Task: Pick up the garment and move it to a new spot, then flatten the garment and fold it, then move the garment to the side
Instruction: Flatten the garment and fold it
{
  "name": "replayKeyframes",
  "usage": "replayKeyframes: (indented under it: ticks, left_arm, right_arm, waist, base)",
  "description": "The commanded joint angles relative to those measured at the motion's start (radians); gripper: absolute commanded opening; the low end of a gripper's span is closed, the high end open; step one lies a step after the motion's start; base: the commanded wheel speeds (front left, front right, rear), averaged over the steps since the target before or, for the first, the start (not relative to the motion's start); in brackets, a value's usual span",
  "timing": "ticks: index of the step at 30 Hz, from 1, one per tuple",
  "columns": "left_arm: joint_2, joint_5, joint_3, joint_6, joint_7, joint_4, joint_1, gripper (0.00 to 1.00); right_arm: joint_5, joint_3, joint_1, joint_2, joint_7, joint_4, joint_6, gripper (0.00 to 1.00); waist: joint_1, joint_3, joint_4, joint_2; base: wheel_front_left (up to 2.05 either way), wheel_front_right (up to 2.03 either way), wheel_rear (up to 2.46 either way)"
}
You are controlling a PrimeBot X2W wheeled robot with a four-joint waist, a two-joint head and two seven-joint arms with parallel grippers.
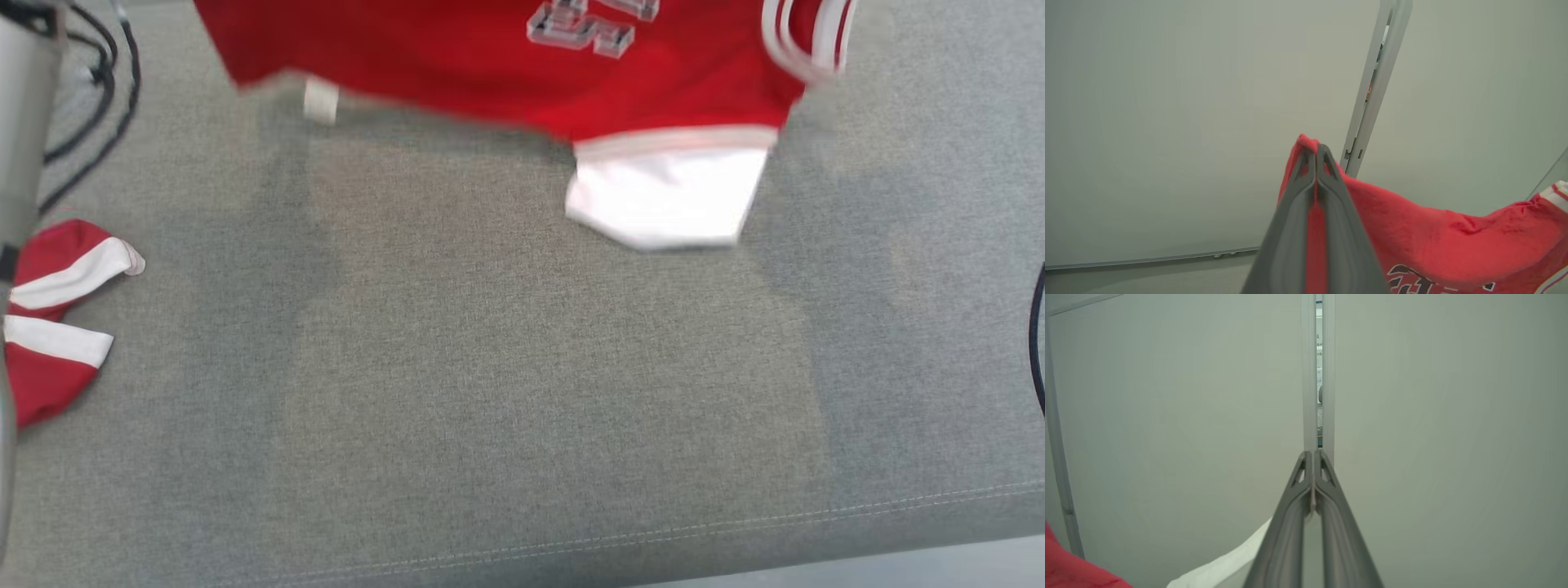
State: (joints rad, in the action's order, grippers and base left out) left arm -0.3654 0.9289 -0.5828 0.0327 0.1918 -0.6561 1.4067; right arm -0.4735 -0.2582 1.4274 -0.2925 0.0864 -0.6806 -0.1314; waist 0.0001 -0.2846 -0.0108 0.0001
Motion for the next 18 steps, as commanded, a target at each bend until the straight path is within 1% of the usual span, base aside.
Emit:
replayKeyframes:
  ticks: [1,6,9,11,14,17,18]
  left_arm:
    - [0.010,-0.012,0.012,-0.008,-0.032,-0.046,0.058,0.00]
    - [0.047,-0.064,0.013,-0.022,-0.162,-0.191,0.201,0.00]
    - [0.066,-0.096,0.008,-0.035,-0.255,-0.248,0.258,0.00]
    - [0.081,-0.111,-0.006,-0.058,-0.296,-0.279,0.279,0.00]
    - [0.100,-0.107,-0.010,-0.093,-0.343,-0.325,0.267,0.00]
    - [0.132,-0.074,-0.002,-0.128,-0.385,-0.358,0.225,0.00]
    - [0.143,-0.079,-0.009,-0.136,-0.398,-0.362,0.202,0.00]
  right_arm:
    - [0.001,0.010,0.065,0.010,0.036,-0.043,0.001,0.00]
    - [0.051,0.066,0.249,0.044,0.153,-0.203,0.001,0.00]
    - [0.071,0.094,0.316,0.077,0.175,-0.248,0.001,0.00]
    - [0.079,0.092,0.342,0.088,0.179,-0.260,0.001,0.00]
    - [0.057,0.076,0.335,0.102,0.181,-0.245,0.001,0.00]
    - [0.011,0.039,0.269,0.103,0.181,-0.201,0.001,0.00]
    - [0.002,0.016,0.230,0.095,0.181,-0.179,0.001,0.00]
  waist:
    - [-0.0001,-0.027,0.003,-0.0001]
    - [-0.0001,-0.074,0.003,-0.0001]
    - [-0.0001,-0.111,0.006,-0.0001]
    - [-0.0001,-0.145,0.010,-0.0001]
    - [-0.0001,-0.192,0.016,-0.0001]
    - [-0.0001,-0.237,0.025,-0.0001]
    - [-0.0001,-0.244,0.028,-0.0001]
  base:
    - [0.00,0.00,0.00]
    - [0.00,0.00,0.00]
    - [0.00,0.00,0.00]
    - [0.00,0.00,0.00]
    - [0.00,0.00,0.00]
    - [0.00,0.00,0.00]
    - [0.00,0.00,0.00]
